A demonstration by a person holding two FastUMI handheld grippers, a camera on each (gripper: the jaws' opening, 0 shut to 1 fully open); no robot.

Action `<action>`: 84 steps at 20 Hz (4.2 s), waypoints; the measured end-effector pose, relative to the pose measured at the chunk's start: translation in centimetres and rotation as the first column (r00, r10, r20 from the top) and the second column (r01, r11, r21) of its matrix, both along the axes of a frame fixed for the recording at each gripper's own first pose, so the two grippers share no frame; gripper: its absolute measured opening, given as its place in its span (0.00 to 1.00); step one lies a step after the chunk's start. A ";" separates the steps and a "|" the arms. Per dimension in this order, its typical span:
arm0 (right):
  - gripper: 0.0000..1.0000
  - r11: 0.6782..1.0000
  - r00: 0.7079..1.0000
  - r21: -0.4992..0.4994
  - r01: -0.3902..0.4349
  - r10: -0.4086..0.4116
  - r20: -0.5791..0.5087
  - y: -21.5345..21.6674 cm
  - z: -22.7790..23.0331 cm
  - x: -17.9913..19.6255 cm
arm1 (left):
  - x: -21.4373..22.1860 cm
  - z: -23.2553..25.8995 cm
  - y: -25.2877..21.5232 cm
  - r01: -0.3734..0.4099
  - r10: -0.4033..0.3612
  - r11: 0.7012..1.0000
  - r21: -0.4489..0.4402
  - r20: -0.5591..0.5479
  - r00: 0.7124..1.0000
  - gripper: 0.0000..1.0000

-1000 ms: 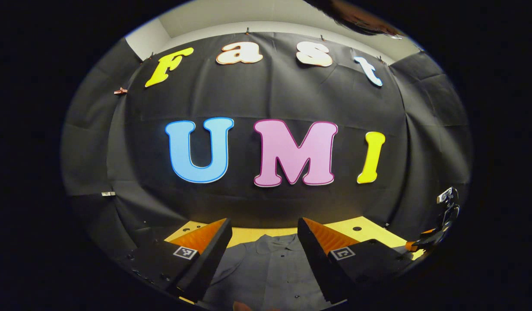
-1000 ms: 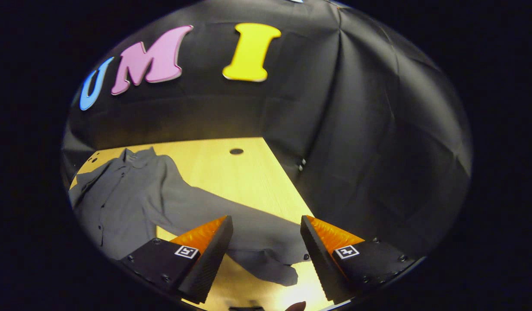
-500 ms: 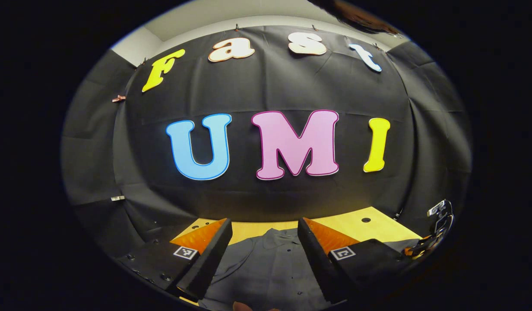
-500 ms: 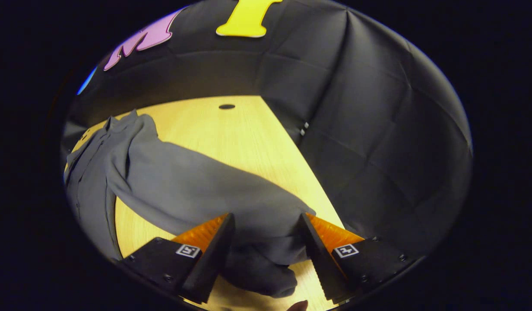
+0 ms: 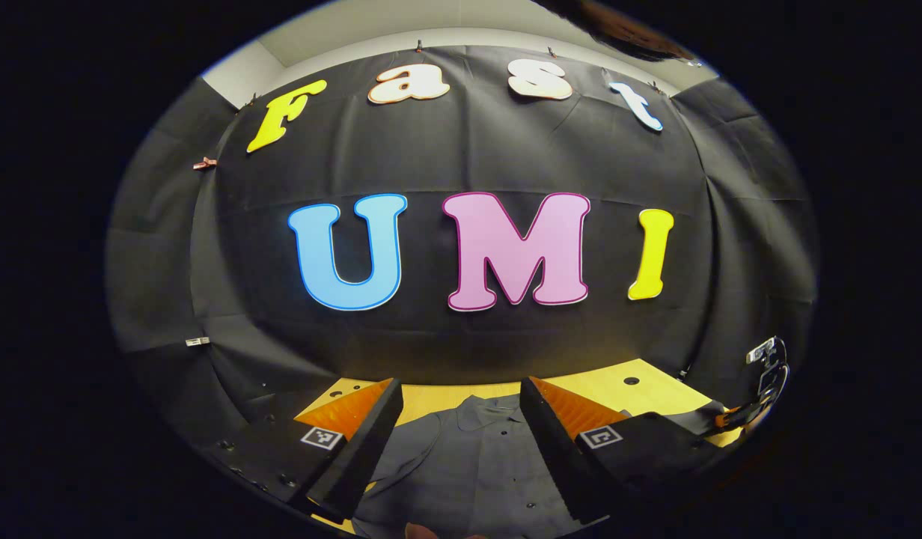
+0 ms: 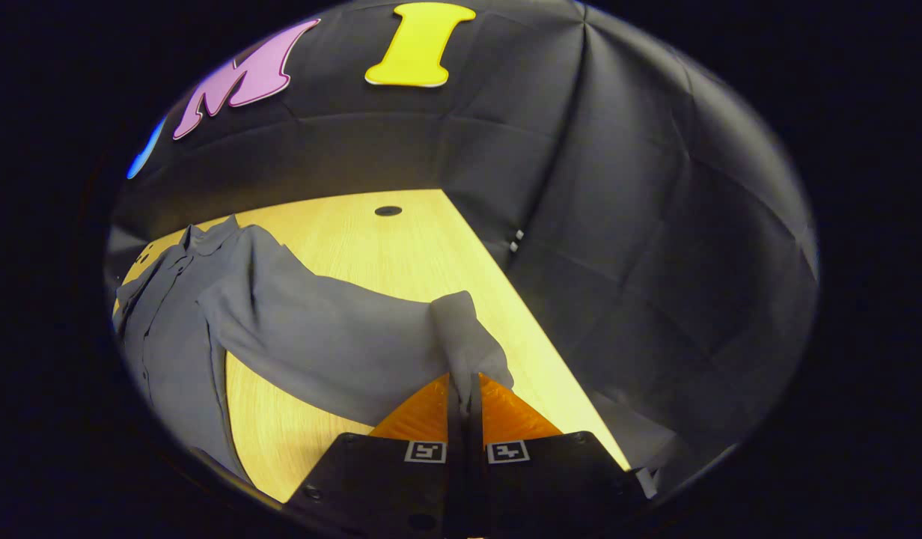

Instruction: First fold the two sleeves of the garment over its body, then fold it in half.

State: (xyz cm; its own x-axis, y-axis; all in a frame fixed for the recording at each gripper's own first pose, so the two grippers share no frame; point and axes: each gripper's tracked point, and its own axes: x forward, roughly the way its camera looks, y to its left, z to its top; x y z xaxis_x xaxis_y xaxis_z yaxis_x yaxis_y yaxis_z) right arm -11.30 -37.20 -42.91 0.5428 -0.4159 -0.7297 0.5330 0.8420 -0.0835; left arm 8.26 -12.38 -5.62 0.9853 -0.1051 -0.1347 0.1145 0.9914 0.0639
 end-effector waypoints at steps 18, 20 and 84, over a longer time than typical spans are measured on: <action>0.05 0.987 0.963 -0.151 0.054 -0.011 0.270 18.8 20.3 4.6 | -0.5 -1.2 18.0 0.054 -0.053 0.998 -0.038 0.013 0.998 0.99; 0.05 0.992 0.944 -0.123 0.000 0.040 0.326 22.7 22.3 7.6 | -0.6 -2.3 20.6 0.027 -0.027 0.999 -0.037 0.000 1.000 0.99; 0.78 0.895 0.917 0.329 -0.301 0.176 0.359 35.2 17.7 9.1 | 6.8 -21.9 33.1 -0.224 0.233 0.972 0.069 -0.394 0.889 0.05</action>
